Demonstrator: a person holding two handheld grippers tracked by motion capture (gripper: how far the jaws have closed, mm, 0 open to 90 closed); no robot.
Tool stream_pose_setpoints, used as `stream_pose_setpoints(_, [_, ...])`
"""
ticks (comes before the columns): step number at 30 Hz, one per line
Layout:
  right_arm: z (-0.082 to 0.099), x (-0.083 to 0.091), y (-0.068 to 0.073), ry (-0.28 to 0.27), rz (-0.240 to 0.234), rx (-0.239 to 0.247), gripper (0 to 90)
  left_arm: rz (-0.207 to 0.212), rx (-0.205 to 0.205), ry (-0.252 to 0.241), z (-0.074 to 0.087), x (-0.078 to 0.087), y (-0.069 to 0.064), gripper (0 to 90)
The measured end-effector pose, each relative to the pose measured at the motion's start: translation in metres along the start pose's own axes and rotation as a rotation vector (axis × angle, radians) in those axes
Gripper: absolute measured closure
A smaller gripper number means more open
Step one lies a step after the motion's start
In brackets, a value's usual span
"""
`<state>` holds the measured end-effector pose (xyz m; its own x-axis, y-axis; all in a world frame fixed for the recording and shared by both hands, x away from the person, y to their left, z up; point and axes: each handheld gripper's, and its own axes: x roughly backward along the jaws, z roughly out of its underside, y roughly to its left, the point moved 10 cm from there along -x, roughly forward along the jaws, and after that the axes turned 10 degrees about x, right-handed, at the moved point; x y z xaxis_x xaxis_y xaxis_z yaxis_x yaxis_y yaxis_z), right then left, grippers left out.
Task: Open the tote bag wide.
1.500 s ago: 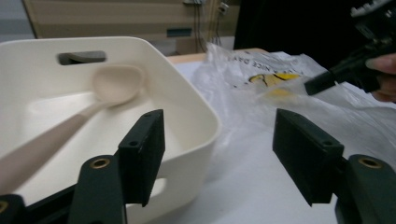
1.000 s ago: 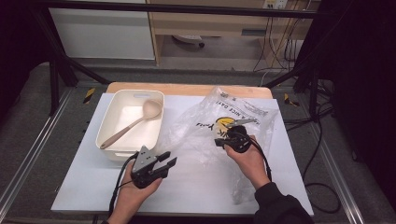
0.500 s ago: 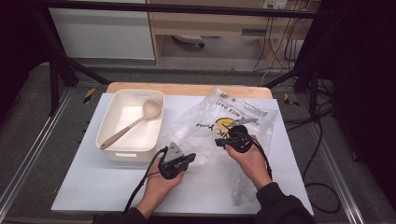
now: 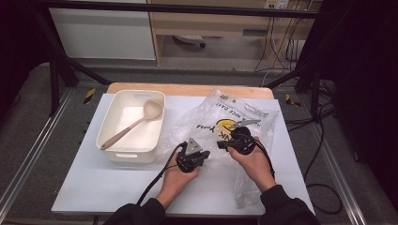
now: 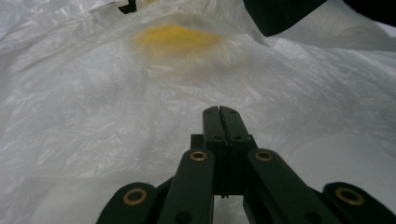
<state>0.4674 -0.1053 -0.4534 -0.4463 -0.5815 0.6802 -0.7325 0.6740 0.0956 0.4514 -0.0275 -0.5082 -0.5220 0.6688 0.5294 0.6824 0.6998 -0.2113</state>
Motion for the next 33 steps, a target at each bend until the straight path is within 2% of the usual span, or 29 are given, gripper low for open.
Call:
stream_pose_setpoints(2, [0.000,0.000,-0.001,-0.002,0.000,0.002,90.0,-0.013,0.001,0.027,0.002,-0.004,0.000,90.0])
stream_pose_setpoints(5, [-0.001,0.002,-0.001,-0.007,-0.004,0.001,90.0,-0.011,0.016,0.027,0.000,-0.007,-0.001,90.0])
stream_pose_setpoints(9, [-0.006,0.004,-0.001,-0.014,-0.002,0.005,90.0,-0.042,-0.017,0.082,0.004,-0.014,-0.001,90.0])
stream_pose_setpoints(15, [-0.016,0.009,-0.004,-0.024,0.004,0.009,90.0,-0.063,-0.040,0.123,0.008,-0.018,-0.002,90.0])
stream_pose_setpoints(30, [-0.052,0.022,-0.015,-0.064,0.034,0.027,90.0,-0.061,-0.039,0.125,0.008,-0.018,-0.001,90.0])
stream_pose_setpoints(33, [-0.058,0.022,-0.016,-0.073,0.027,0.022,90.0,-0.061,-0.037,0.124,0.007,-0.019,-0.002,90.0])
